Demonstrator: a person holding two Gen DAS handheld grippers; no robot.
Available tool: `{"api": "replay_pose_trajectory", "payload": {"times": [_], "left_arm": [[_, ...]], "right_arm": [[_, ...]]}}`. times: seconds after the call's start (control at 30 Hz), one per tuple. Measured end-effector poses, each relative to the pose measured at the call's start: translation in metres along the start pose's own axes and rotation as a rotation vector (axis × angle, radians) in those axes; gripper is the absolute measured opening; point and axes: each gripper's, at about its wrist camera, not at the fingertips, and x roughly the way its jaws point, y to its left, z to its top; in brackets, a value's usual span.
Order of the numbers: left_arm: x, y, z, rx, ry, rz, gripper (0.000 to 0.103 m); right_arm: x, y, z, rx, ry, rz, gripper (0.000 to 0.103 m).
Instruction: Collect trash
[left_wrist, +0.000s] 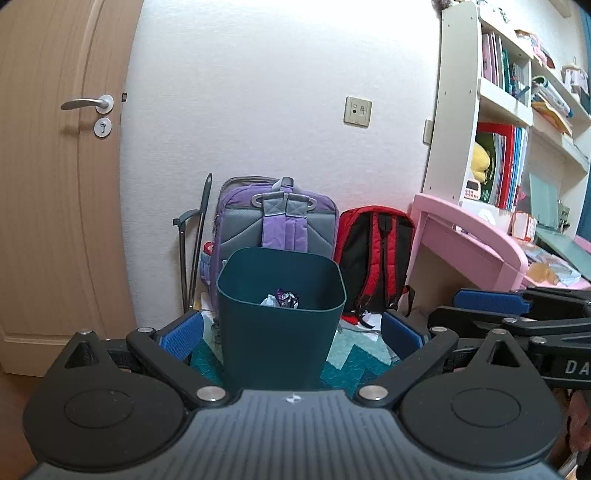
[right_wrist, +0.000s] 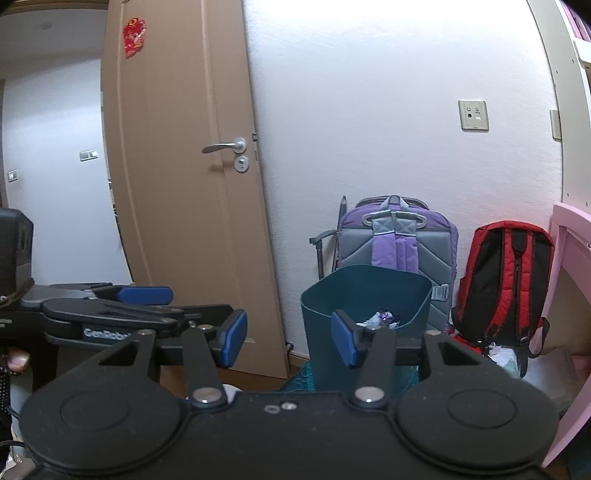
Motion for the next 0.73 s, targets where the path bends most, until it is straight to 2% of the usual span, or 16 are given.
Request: {"api": "replay_pose_trajectory", "payload": {"times": [0.27, 0.73], "left_arm": [[-0.012, -0.011, -0.011, 0.040, -0.003, 0.005, 0.103], [-0.017, -0.017, -0.030, 0.027, 0.008, -0.017, 0.103]], "right_arm": [[-0.011, 0.007, -0.009, -0.010, -0.005, 0.010, 0.051], [-0.025, 0.004, -0.036, 0.006, 0.005, -0.002, 0.051]]}}
